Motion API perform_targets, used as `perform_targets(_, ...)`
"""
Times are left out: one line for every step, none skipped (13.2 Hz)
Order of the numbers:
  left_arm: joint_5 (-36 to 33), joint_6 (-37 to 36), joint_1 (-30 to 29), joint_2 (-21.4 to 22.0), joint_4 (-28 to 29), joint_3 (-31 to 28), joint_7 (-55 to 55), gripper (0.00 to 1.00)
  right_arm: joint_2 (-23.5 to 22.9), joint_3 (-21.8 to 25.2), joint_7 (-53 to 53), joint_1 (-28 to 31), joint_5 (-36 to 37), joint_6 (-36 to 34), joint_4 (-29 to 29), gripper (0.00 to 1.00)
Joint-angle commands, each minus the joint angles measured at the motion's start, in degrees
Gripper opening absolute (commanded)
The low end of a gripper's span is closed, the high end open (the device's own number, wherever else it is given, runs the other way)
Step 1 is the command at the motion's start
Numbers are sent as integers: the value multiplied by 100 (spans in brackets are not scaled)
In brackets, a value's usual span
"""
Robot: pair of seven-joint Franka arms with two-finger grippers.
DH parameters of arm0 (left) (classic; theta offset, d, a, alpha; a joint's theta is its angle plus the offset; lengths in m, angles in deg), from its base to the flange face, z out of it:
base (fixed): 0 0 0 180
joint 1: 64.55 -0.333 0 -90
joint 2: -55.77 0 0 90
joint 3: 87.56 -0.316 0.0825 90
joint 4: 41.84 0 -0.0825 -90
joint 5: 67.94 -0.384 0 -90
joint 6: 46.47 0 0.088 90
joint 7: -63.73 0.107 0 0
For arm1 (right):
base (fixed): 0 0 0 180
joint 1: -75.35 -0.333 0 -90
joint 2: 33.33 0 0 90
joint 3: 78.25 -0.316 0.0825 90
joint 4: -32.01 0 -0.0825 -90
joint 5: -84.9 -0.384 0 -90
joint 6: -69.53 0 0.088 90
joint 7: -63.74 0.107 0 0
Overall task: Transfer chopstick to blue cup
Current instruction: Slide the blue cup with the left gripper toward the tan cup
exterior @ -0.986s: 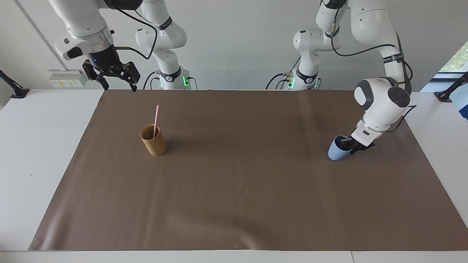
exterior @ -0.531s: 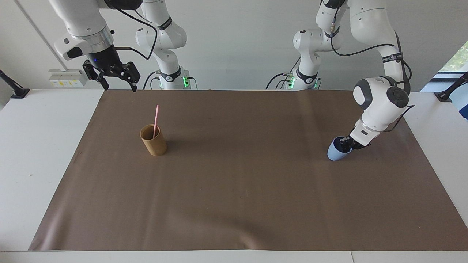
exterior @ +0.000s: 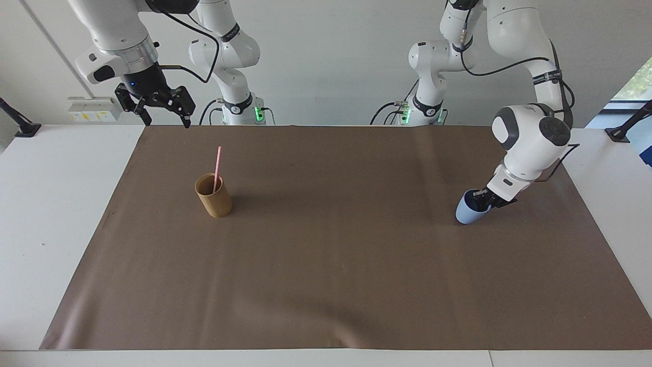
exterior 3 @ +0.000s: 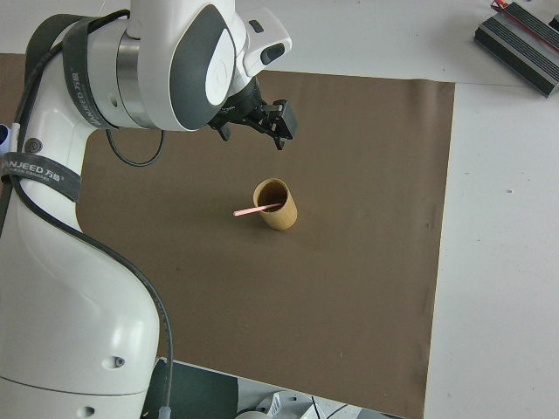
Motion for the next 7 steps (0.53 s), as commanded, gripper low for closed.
perform_targets(40, -136, 530, 80, -110, -70, -382, 0, 130, -66, -168, 125, -73, 79, 147, 100)
perform_targets(31, -100, 723, 71, -128, -70, -601, 0, 130, -66, -168, 125, -73, 79, 147, 100)
perform_targets(40, -65, 1004, 54, -154, -53, -882, 0, 130, -66, -168, 125, -73, 79, 147, 100)
perform_targets(40, -65, 1328, 53, -189, -53, -1242, 0, 130, -66, -168, 125, -73, 79, 147, 100)
perform_targets(40, -39, 1671, 62, -198, -53, -1645, 0, 130, -66, -168, 125, -73, 79, 147, 100)
perform_targets(40, -21, 2040, 62, -198, -53, -2032, 0, 130, -66, -168, 125, -73, 79, 147, 100)
perform_targets(40, 57, 2374, 1, -198, -53, -2384, 0, 130, -66, -168, 125, -73, 79, 147, 100)
